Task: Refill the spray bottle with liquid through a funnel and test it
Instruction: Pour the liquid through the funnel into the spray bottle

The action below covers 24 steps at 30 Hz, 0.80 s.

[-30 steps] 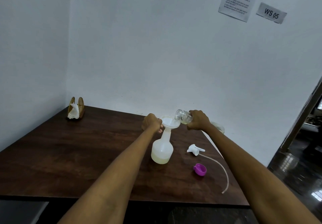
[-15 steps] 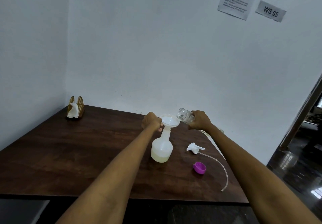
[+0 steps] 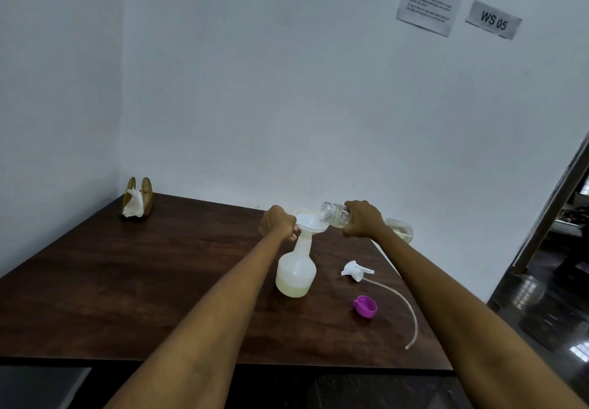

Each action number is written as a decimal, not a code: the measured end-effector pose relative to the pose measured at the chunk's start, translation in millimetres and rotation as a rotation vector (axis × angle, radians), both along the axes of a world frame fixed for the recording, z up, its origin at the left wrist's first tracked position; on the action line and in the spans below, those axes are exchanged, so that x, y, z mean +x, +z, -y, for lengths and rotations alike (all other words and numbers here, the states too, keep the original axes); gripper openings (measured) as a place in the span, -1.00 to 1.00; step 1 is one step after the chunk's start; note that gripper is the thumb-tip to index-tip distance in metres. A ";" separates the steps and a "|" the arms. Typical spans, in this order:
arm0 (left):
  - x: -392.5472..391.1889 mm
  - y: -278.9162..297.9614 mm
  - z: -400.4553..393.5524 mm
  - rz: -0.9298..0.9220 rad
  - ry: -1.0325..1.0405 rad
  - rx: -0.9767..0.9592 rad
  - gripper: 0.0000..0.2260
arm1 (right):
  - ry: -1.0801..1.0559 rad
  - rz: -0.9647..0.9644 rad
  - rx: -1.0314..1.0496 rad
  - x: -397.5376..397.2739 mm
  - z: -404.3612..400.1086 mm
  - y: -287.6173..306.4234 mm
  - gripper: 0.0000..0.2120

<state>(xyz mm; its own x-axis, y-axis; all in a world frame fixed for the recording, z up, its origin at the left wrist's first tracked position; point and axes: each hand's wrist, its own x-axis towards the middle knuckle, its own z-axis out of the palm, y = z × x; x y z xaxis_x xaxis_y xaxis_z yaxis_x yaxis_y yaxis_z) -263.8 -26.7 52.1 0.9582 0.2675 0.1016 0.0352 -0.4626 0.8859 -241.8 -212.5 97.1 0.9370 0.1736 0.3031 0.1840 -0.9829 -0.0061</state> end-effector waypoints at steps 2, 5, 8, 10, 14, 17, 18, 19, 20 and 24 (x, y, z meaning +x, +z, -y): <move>0.3 -0.4 0.0 0.000 0.001 0.006 -0.70 | 0.009 0.016 -0.029 0.7 0.4 0.3 -0.75; 0.2 -0.3 0.6 0.002 -0.001 0.012 -0.73 | 0.013 0.028 -0.050 0.5 0.6 1.0 -0.74; -0.9 0.2 0.8 0.000 -0.002 0.017 -0.75 | 0.011 0.027 -0.058 0.1 1.2 1.3 -0.71; -1.2 0.5 0.7 -0.001 0.000 0.015 -0.75 | 0.016 0.038 -0.050 0.9 1.9 1.3 -0.75; -2.3 1.1 1.2 -0.003 0.006 0.020 -0.73 | 0.019 0.034 -0.038 0.0 1.0 2.7 -0.75; -3.7 2.0 1.2 -0.001 0.008 0.020 -0.72 | 0.011 0.017 -0.005 0.1 0.4 2.9 -0.76; -4.2 2.0 0.8 -0.002 0.007 0.020 -0.71 | 0.008 0.009 0.016 0.4 0.0 2.5 -0.76; -4.3 2.1 0.4 -0.004 0.005 0.018 -0.71 | 0.002 -0.003 0.044 0.4 -0.7 1.9 -0.71; -4.6 2.2 0.1 -0.005 0.003 0.016 -0.71 | 0.000 -0.015 0.069 -0.1 -1.6 1.3 -0.67; -5.4 2.4 -0.2 0.000 -0.006 0.012 -0.70 | -0.010 -0.063 0.139 -1.1 -2.4 -0.4 -0.62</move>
<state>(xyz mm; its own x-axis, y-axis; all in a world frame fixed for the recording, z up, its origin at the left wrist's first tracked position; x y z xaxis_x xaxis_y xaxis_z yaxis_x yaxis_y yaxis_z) -269.2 -26.5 54.5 0.9599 0.2601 0.1044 0.0325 -0.4735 0.8802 -242.9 -210.1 96.7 0.9564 0.1250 0.2639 0.1695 -0.9736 -0.1531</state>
